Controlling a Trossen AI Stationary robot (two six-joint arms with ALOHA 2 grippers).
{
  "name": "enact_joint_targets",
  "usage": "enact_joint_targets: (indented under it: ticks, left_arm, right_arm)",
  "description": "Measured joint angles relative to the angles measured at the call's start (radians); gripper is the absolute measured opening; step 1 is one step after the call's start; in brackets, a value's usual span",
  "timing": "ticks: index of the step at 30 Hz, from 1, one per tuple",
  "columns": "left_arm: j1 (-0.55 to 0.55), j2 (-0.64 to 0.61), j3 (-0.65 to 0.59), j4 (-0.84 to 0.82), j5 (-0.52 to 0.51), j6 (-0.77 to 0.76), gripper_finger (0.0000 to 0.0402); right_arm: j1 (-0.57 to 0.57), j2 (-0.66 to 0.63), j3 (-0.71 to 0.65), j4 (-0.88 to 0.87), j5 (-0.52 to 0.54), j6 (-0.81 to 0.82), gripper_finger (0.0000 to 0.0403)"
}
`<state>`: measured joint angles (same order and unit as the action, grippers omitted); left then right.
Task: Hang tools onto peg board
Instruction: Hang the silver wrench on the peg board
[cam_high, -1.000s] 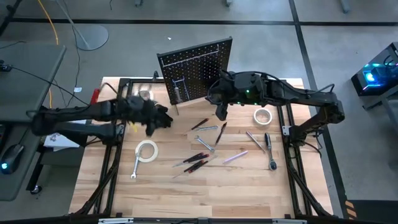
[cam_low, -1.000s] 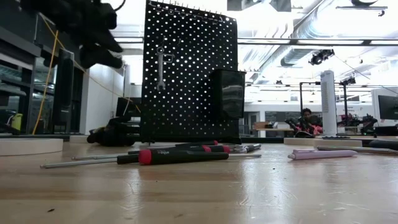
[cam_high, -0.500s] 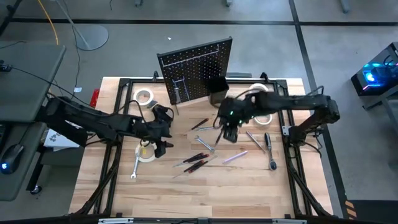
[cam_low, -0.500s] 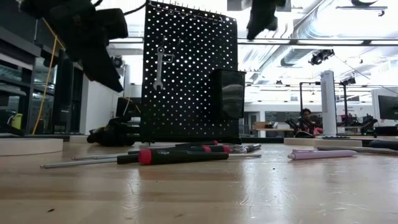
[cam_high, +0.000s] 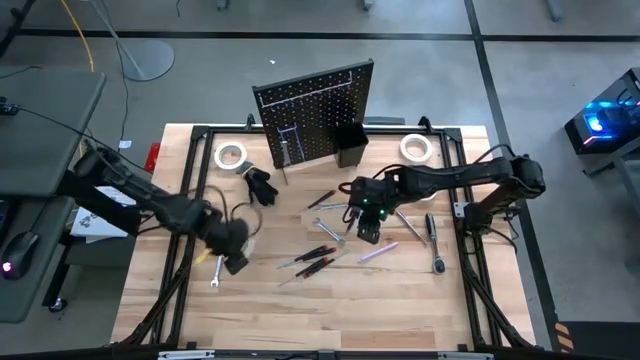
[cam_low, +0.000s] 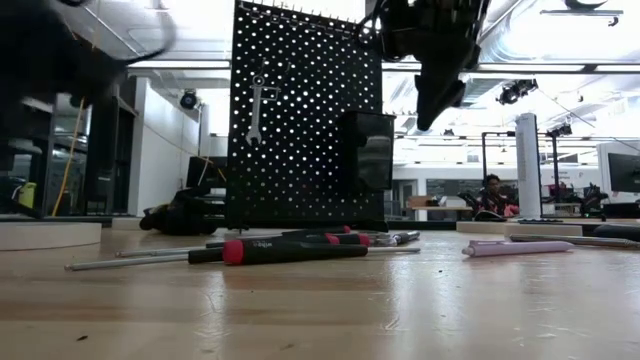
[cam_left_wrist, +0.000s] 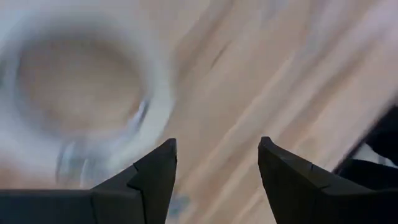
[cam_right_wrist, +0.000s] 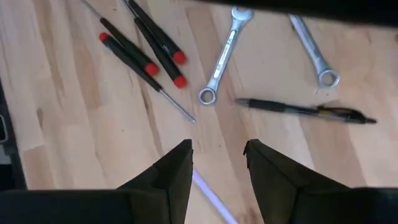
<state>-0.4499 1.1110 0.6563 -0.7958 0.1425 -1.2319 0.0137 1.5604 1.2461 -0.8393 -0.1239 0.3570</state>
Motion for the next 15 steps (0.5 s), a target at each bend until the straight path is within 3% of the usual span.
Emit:
enact_joint_targets:
  ticks: [3, 7, 11, 15]
  left_arm:
    - [-0.120, 0.003, -0.001, -0.084, 0.005, -0.253, 0.0201]
    - [-0.231, 0.003, -0.001, -0.161, -0.038, -0.480, 0.0193]
    - [-0.277, 0.003, -0.007, -0.201, -0.099, -0.598, 0.0187]
    - [-0.277, 0.006, -0.039, -0.156, -0.128, -0.623, 0.0186]
  right_arm:
    - [-0.007, 0.000, 0.000, 0.015, 0.010, -0.038, 0.0145]
    - [-0.027, 0.000, 0.000, 0.047, 0.010, -0.073, 0.0145]
    - [-0.054, 0.000, 0.000, 0.071, 0.011, -0.096, 0.0145]
    - [-0.085, 0.000, 0.000, 0.086, 0.006, -0.104, 0.0145]
